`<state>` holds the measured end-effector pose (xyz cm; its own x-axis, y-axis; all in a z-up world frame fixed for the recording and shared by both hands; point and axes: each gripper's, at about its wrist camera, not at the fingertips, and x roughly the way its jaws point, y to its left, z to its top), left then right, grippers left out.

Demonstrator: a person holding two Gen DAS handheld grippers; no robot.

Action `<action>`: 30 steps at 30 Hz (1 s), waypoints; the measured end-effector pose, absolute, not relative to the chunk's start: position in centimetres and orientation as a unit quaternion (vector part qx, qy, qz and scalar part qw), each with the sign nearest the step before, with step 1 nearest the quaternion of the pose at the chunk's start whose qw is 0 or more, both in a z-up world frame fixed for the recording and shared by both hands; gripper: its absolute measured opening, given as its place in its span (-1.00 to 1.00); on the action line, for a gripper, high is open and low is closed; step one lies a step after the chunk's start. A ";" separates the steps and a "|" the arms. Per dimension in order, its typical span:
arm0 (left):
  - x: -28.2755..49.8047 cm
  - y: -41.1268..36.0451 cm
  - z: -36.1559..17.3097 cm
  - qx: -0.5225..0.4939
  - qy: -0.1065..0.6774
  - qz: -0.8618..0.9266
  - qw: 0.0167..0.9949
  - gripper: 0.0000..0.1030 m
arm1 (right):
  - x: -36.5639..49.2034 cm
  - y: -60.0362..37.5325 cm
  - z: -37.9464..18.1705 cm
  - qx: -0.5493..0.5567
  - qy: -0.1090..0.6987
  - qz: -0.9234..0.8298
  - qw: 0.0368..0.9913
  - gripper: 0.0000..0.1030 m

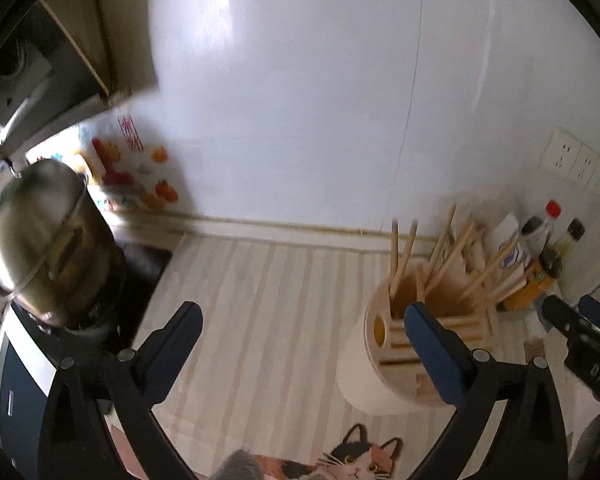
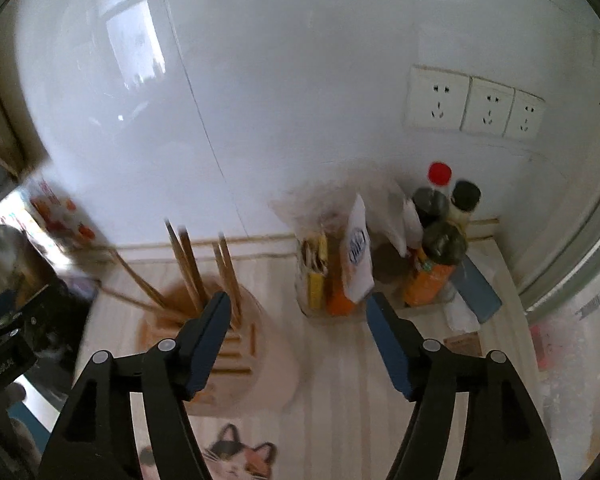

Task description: Organize utensils

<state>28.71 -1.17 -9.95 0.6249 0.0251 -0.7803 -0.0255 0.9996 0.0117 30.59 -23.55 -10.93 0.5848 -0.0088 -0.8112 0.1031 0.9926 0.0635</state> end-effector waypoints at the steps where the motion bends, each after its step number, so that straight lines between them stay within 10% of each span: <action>1: 28.6 -1.3 -10.3 0.001 0.434 0.017 0.901 1.00 | 30.3 -23.4 -11.4 0.048 0.457 -0.031 0.888 0.47; 7: 27.0 -2.6 -10.8 0.010 0.429 0.018 0.903 1.00 | 28.6 -22.9 -13.0 0.008 0.454 -0.044 0.890 0.99; 30: 9.2 -0.5 -1.0 0.012 0.334 -0.045 0.941 1.00 | 10.6 -20.1 -2.2 0.012 0.358 -0.093 0.929 1.00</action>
<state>9.15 -0.46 -0.96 0.7724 -0.0765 -0.6305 0.0920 0.9957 -0.0080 10.58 -20.09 -2.17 0.7268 -0.1636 -0.6671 0.1812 0.9825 -0.0435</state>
